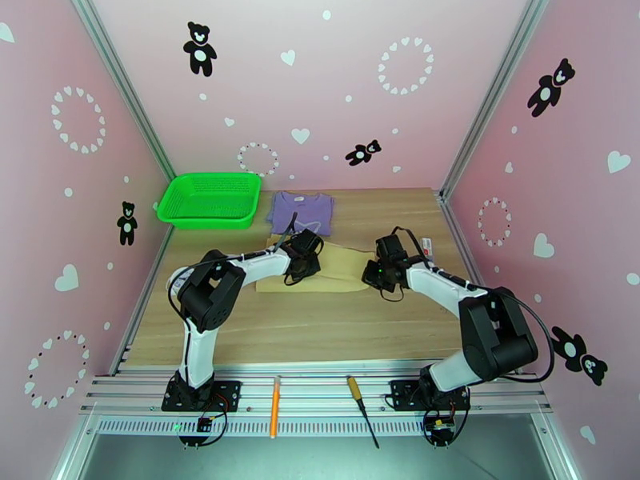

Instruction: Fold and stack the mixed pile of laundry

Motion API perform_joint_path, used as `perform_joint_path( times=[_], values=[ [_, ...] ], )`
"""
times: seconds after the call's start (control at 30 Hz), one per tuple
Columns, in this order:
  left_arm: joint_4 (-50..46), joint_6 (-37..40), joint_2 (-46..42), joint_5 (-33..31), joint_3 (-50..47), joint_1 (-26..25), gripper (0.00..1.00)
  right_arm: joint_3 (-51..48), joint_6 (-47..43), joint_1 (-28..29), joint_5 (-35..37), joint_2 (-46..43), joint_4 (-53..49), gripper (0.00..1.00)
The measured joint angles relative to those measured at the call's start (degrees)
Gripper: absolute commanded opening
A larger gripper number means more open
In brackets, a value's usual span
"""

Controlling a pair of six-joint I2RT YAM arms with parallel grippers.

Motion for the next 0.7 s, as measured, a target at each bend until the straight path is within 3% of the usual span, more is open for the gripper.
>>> perform_joint_path(
  times=[0.4, 0.7],
  values=[
    [0.9, 0.0, 0.0, 0.0, -0.4, 0.2, 0.0, 14.3, -5.0, 11.8, 3.4, 0.8, -3.2, 0.0],
    [1.0, 0.7, -0.5, 0.0, -0.6, 0.2, 0.0, 16.4, -6.9, 12.9, 7.8, 2.4, -8.4, 0.0]
  ],
)
